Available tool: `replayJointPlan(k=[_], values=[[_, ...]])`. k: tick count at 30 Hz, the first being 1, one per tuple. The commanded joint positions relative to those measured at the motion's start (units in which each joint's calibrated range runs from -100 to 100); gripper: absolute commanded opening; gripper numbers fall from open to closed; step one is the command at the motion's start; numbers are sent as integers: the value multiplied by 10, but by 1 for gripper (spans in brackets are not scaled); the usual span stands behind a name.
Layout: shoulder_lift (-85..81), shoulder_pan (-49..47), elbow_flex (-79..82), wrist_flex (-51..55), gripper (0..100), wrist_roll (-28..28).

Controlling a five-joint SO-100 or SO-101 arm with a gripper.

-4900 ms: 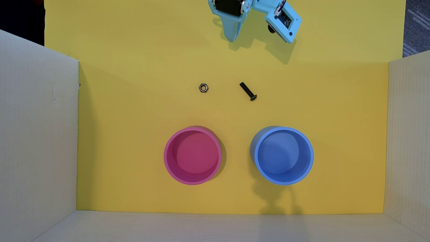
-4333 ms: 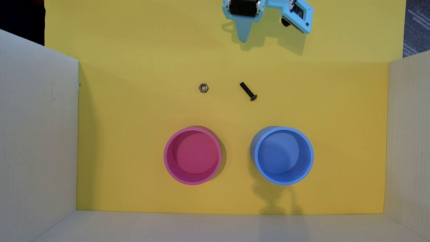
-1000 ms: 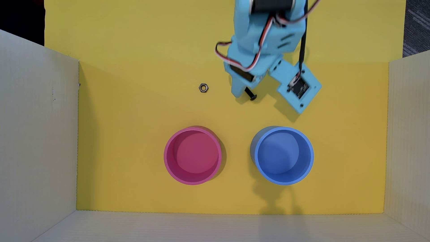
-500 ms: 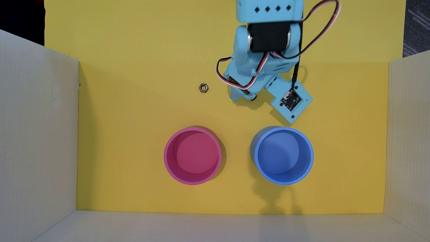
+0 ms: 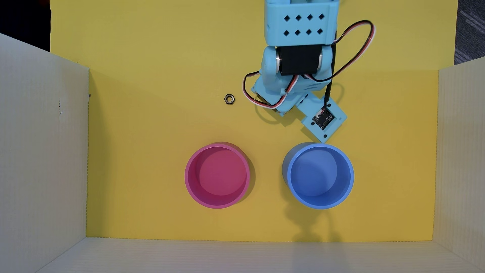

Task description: Pick up the bolt and place it in the pink box

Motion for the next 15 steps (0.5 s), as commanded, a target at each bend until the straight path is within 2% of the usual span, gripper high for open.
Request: replayJointPlan(k=[1,9,15], values=[[18,-5,-16,-2,1,1],[11,3,-48,3,1,2],[-58,4,-160,104,1,22]])
